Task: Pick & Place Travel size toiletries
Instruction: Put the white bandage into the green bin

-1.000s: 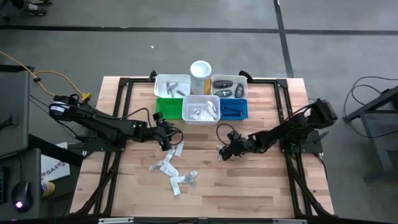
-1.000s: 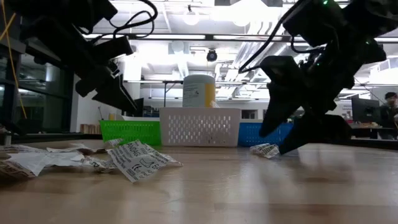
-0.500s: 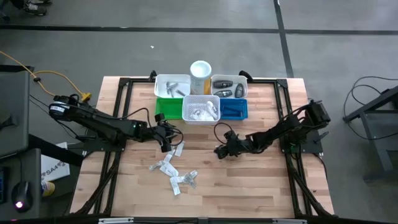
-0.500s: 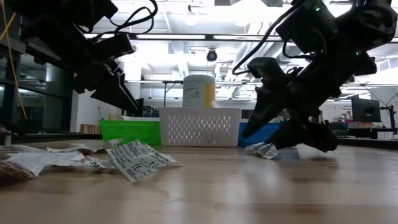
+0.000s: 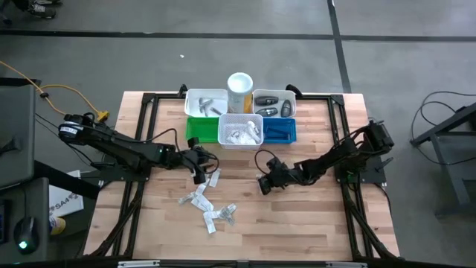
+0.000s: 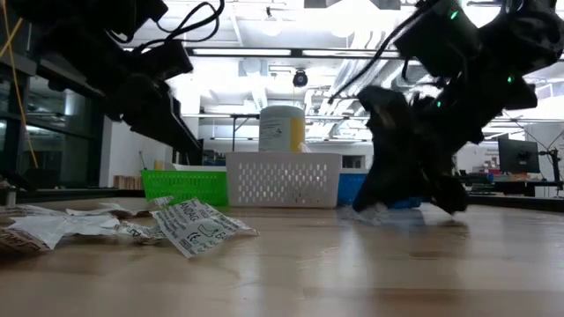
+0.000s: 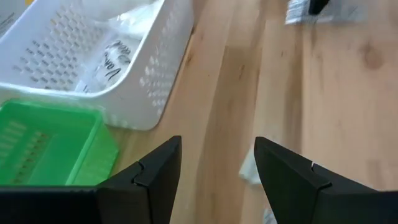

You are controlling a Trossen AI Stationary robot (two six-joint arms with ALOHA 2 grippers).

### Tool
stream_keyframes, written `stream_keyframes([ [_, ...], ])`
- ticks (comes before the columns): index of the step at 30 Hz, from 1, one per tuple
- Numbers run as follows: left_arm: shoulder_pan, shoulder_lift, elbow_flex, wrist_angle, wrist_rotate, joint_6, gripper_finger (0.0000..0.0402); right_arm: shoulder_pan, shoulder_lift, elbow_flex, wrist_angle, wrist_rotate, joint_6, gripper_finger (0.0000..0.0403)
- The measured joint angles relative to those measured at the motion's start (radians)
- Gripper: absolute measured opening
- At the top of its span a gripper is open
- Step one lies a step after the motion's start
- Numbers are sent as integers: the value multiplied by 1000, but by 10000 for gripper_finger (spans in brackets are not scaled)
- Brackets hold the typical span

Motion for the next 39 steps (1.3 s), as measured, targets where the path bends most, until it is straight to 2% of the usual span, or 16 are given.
stream_keyframes([
  [6, 0, 0, 0, 166, 121, -10, 200, 16, -41, 1, 169, 130, -258, 4],
  [13, 0, 0, 1, 342, 212, -9, 200, 25, -49, 3, 522, 255, -833, 3],
  [16, 0, 0, 1, 391, 213, -18, 200, 24, -50, 3, 656, 258, -1064, 3],
  [18, 0, 0, 1, 436, 214, -33, 200, 18, -50, 5, 706, 252, -1164, 3],
  [24, 0, 0, 2, 558, 250, -42, 200, -28, 4, 88, 710, 116, -1252, 3],
  [28, 0, 0, 2, 561, 253, -43, 200, -44, 45, 154, 706, 116, -1299, 3],
  [31, 0, 0, 2, 568, 253, -48, 200, -57, 69, 187, 709, 74, -1299, 3],
  [39, 0, 0, 2, 567, 252, -55, 200, -75, 102, 256, 709, 69, -1305, 3],
])
